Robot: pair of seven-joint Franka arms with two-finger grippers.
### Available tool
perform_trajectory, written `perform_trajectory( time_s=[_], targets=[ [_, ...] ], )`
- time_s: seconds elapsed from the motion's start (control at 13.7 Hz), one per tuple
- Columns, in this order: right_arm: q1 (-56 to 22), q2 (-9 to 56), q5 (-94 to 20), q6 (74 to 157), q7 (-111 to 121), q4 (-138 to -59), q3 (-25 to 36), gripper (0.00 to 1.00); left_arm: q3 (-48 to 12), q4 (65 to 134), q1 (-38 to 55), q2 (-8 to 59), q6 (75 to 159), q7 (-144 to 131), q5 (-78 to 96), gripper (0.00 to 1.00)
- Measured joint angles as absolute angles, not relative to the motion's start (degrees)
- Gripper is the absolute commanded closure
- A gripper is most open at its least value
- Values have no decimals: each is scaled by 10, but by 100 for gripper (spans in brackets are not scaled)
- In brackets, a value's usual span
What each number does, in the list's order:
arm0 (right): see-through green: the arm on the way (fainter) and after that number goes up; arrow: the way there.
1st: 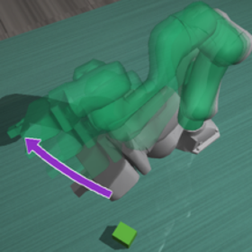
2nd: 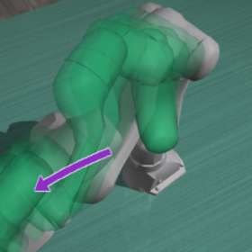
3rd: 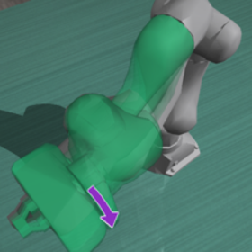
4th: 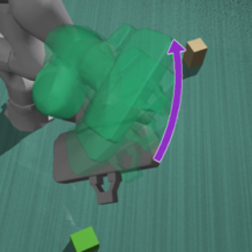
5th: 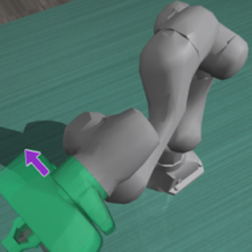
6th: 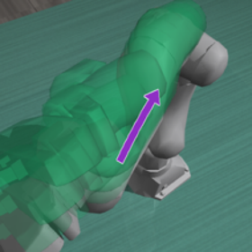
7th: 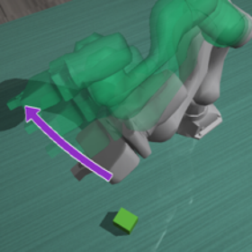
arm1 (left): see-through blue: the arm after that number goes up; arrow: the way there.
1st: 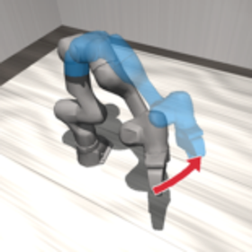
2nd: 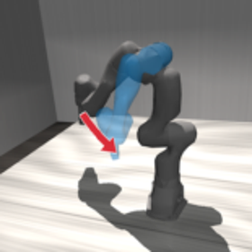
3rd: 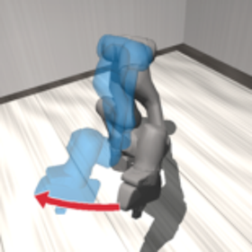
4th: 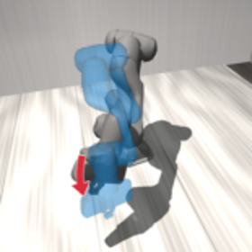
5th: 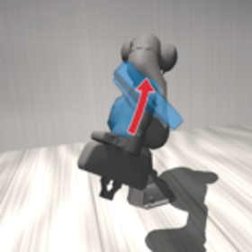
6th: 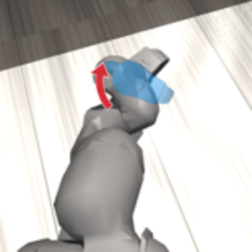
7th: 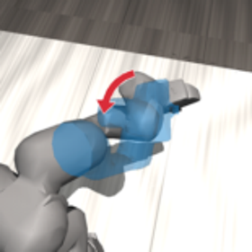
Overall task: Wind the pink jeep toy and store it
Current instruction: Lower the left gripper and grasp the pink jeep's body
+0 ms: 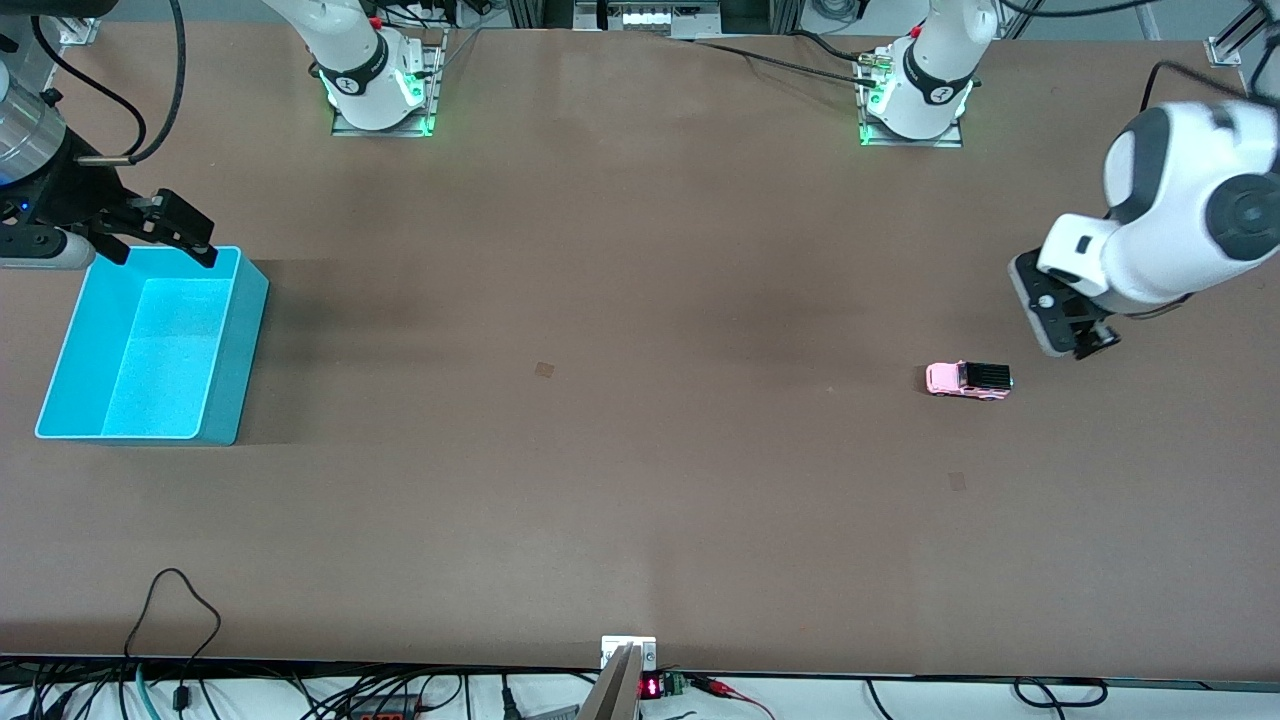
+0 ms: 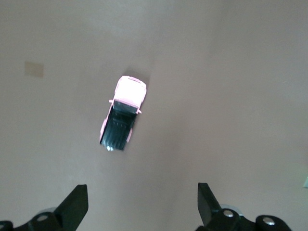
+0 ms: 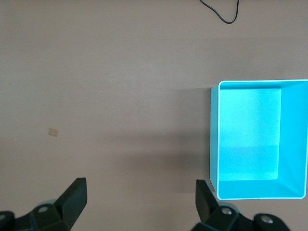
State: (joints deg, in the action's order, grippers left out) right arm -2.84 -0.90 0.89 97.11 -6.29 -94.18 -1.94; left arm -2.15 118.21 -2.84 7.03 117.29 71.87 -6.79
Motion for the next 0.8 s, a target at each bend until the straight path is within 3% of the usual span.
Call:
perform_trajectory(
  time_s=[0.51, 0.8],
  targets=[
    [-28, -9, 9, 971, -63, -942, -19, 0, -21, 1206, -49, 205, 1362, 830, -68, 0],
    [-28, -9, 9, 971, -63, -942, -19, 0, -22, 1225, -52, 229, 1422, 849, -68, 4]
  ],
)
